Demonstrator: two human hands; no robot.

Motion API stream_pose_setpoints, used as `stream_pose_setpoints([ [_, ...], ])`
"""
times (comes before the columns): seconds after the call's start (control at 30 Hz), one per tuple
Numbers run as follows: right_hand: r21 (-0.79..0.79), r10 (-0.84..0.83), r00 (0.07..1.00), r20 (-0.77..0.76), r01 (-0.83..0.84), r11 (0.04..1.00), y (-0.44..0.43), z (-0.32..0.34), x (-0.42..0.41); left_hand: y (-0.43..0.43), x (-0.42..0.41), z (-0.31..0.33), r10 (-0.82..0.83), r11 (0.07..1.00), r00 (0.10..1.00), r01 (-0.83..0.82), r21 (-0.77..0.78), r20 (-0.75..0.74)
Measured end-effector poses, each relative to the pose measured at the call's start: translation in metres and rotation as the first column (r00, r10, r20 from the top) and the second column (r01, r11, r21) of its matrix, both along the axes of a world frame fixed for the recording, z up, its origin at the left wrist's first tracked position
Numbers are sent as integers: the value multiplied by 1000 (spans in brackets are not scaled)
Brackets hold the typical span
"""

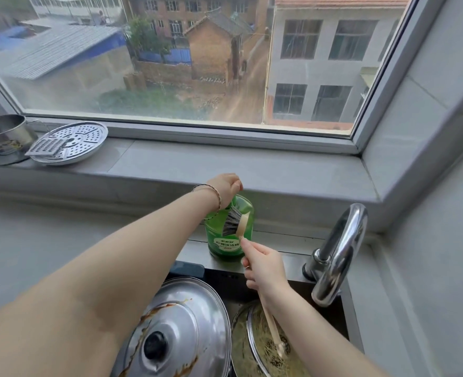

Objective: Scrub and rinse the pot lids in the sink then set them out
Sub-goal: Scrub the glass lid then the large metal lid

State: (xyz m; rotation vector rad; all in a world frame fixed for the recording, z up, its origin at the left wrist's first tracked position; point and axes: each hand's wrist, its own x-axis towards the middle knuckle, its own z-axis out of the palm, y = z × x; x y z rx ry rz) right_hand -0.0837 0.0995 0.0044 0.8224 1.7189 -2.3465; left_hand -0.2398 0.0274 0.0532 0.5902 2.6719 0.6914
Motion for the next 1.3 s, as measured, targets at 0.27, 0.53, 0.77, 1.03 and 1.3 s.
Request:
stream_pose_setpoints([
  [0.27, -26, -44, 999, -6, 44, 999, 0, -10, 1, 1, -5, 10, -49, 997, 999, 48, -57, -23],
  [0.53, -15, -16, 1000, 7, 16, 1000, -1, -12, 14, -3, 1, 1, -24, 999, 999, 25, 38, -37],
  [0.77, 251, 120, 991, 51, -129, 959, 10, -20, 67, -56, 78, -38, 344, 934, 922, -317, 163, -176],
  [1.03, 422, 168, 952, 255, -266, 867, 23, -53, 133, -156, 191, -131, 374, 766, 894, -148, -626, 246],
  [1.3, 356, 114, 939, 325, -233, 905, 23, -63, 174, -155, 199, -149, 504, 836, 836, -408, -367, 217],
])
